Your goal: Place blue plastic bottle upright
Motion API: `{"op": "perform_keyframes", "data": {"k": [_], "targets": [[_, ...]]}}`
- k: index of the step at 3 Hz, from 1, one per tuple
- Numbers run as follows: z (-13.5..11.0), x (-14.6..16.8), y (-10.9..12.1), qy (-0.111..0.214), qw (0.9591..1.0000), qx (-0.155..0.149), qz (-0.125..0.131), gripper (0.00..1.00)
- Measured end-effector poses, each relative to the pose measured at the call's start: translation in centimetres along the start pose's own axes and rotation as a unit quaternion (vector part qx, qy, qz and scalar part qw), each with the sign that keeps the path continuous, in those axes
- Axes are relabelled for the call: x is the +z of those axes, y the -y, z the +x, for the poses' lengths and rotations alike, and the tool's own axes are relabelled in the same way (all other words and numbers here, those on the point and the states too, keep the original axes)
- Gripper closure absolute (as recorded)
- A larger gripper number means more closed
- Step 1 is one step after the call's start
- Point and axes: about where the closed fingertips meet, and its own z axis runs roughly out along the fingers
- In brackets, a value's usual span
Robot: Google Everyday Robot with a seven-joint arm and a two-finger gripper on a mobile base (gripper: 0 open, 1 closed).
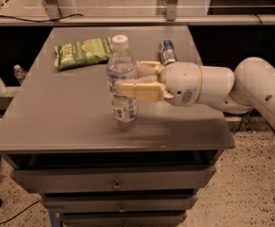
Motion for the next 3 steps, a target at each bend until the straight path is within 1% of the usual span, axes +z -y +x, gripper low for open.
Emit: {"op": "perform_keyframes", "data": {"k": [1,2,3], "targets": [[-1.5,-1.6,-0.1,0.011,0.9995,-0.005,-0.028,1.0],[-2.4,-2.4,-0.3,0.008,0.9989,-0.011,-0.046,1.0],[-2.9,-2.5,-0.5,0.001,0.9982,-0.013,-0.058,0.83]]}}
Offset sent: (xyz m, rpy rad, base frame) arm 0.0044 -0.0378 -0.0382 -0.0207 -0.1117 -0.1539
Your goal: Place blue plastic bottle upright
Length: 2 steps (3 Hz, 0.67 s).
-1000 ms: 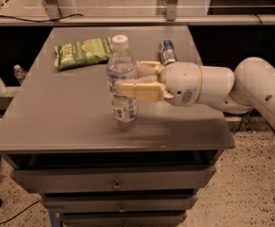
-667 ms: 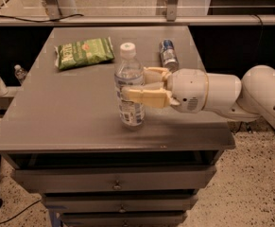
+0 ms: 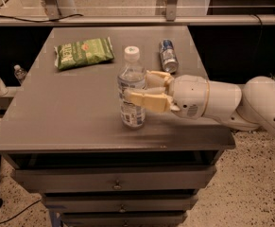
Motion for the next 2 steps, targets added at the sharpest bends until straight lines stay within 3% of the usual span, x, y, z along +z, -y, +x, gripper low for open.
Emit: {"op": "perform_keyframes", "data": {"k": [2], "targets": [[-0.33,-0.2,0.13,-0.011,0.9999,-0.004,-0.009,0.38]]}}
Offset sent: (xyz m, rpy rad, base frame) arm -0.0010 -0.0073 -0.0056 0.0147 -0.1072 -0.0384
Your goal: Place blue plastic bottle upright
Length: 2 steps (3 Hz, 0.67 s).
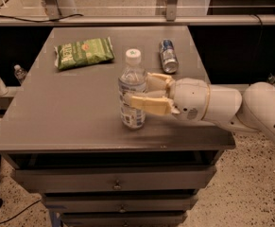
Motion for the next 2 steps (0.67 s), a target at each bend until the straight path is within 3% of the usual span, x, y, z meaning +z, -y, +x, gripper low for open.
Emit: {"op": "perform_keyframes", "data": {"k": [1,2], "targets": [[-0.12,-0.03,0.05,-0.004,1.0,-0.001,0.0,0.14],[-0.23,-0.11,0.1,-0.006,1.0,-0.002,-0.001,0.0]]}}
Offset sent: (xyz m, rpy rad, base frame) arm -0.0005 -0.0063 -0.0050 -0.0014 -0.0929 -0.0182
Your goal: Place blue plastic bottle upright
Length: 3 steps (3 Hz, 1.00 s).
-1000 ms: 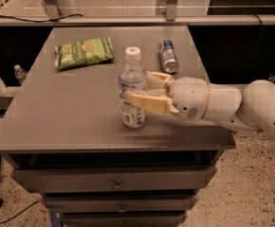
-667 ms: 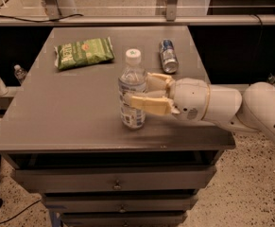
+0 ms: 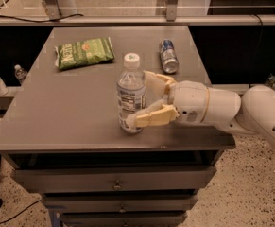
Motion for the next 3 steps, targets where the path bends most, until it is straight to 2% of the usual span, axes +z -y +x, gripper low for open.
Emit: {"op": "perform_keyframes", "data": {"k": [1,2,3], "targets": [[-0.1,-0.1,0.1,-0.001,1.0,-0.001,0.0,0.0],[0.0,-1.7,0.2,0.009,0.9999,-0.003,-0.007,0.0],[0.8,-6.1,1.2,0.027,0.999,-0.003,-0.037,0.0]]}}
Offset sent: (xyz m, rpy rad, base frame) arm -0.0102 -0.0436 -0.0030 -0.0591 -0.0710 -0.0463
